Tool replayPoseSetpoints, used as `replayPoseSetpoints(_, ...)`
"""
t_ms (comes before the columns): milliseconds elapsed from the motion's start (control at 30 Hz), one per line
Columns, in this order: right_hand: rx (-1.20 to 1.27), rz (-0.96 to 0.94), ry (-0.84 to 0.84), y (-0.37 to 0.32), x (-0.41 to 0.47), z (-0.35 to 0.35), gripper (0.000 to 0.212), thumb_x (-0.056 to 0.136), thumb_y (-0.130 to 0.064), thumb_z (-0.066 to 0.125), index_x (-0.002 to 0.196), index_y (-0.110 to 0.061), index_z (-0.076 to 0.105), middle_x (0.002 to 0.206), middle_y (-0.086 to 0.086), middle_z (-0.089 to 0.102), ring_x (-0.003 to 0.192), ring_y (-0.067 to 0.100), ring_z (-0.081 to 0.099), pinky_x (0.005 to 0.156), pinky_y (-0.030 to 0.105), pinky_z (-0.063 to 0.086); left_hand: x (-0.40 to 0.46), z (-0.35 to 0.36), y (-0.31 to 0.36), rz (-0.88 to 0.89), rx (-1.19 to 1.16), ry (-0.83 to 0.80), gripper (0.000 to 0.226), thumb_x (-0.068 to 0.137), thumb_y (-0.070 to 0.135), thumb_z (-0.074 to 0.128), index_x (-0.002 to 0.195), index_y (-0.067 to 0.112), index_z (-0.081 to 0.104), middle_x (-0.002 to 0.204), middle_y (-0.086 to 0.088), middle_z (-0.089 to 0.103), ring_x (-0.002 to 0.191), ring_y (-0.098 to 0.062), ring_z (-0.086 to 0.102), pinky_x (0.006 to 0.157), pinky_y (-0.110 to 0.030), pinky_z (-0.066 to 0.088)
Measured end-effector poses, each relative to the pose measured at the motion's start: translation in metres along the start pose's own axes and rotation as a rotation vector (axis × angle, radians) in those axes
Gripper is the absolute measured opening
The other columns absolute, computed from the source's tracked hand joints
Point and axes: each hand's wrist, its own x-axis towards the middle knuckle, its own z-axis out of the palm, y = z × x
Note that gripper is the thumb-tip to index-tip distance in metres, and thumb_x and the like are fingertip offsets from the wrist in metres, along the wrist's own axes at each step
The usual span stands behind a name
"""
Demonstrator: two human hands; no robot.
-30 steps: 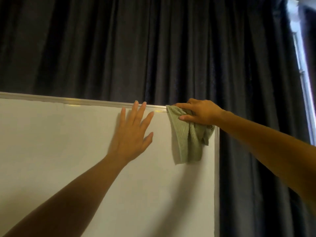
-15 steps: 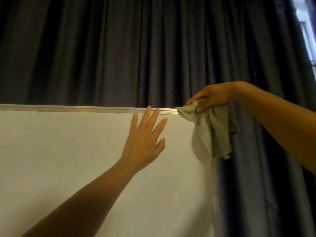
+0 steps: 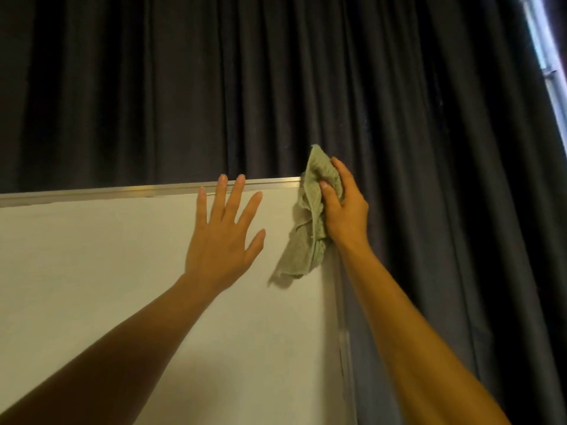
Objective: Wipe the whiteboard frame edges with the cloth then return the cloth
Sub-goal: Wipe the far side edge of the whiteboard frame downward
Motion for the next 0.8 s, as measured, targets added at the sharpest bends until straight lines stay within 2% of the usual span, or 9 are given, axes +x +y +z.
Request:
replayPoseSetpoints(133, 0.034, 0.063, 0.006, 0.002, -0.039, 0.004, 0.048, 0.102, -0.027, 0.057, 0.149, -0.023, 0.046, 0.136, -0.015, 0.057, 0.120, -0.006, 0.055, 0.106, 0.022, 0.045, -0.005, -0.004, -0.010, -0.017, -0.004, -0.021, 0.075, 0.106, 0.068, 0.015, 0.170, 0.028, 0.012, 0.179, -0.008, -0.002, 0.165, -0.037, -0.001, 0.130, -0.067, 0.008)
replayPoseSetpoints(233, 0.051, 0.096, 0.013, 0.006, -0.063, -0.005, 0.047, 0.102, -0.023, 0.058, 0.148, -0.021, 0.048, 0.138, -0.009, 0.060, 0.122, -0.002, 0.056, 0.107, 0.028, 0.047, -0.003, -0.006, -0.007, -0.008, -0.010, -0.024, 0.075, 0.106, 0.069, 0.013, 0.169, 0.029, 0.007, 0.179, -0.008, -0.002, 0.165, -0.037, -0.001, 0.129, -0.068, 0.009)
replayPoseSetpoints(400, 0.081, 0.192, -0.008, 0.015, -0.109, -0.021, 0.045, 0.103, -0.018, 0.057, 0.147, -0.024, 0.050, 0.136, -0.013, 0.061, 0.123, 0.001, 0.058, 0.107, 0.038, 0.049, -0.001, -0.001, -0.006, 0.001, -0.028, -0.031, 0.076, 0.105, 0.070, 0.015, 0.169, 0.031, 0.003, 0.179, -0.007, -0.002, 0.165, -0.037, -0.001, 0.129, -0.068, 0.009)
replayPoseSetpoints(500, 0.121, 0.255, -0.015, 0.014, -0.125, -0.024, 0.044, 0.103, -0.016, 0.057, 0.146, -0.022, 0.051, 0.135, -0.009, 0.063, 0.121, 0.006, 0.061, 0.104, 0.041, 0.051, 0.000, 0.004, -0.010, 0.003, -0.043, -0.038, 0.075, 0.106, 0.070, 0.017, 0.169, 0.032, 0.004, 0.179, -0.007, -0.003, 0.165, -0.036, -0.002, 0.129, -0.067, 0.008)
replayPoseSetpoints(700, 0.023, 0.311, -0.091, 0.018, -0.163, -0.033, 0.044, 0.104, -0.013, 0.053, 0.148, -0.019, 0.048, 0.134, -0.008, 0.062, 0.119, 0.001, 0.060, 0.104, 0.033, 0.050, 0.001, 0.014, -0.016, -0.013, -0.070, -0.118, 0.075, 0.106, 0.069, 0.016, 0.169, 0.029, 0.011, 0.179, -0.007, 0.000, 0.165, -0.036, -0.001, 0.130, -0.067, 0.006)
replayPoseSetpoints(800, -0.020, 0.359, -0.134, 0.025, -0.181, -0.040, 0.046, 0.104, -0.013, 0.052, 0.149, -0.020, 0.046, 0.134, -0.005, 0.062, 0.119, 0.005, 0.061, 0.105, 0.034, 0.050, -0.001, 0.020, -0.011, -0.054, -0.083, -0.198, 0.075, 0.106, 0.068, 0.010, 0.170, 0.028, 0.008, 0.179, -0.008, -0.001, 0.165, -0.038, 0.000, 0.130, -0.066, 0.006)
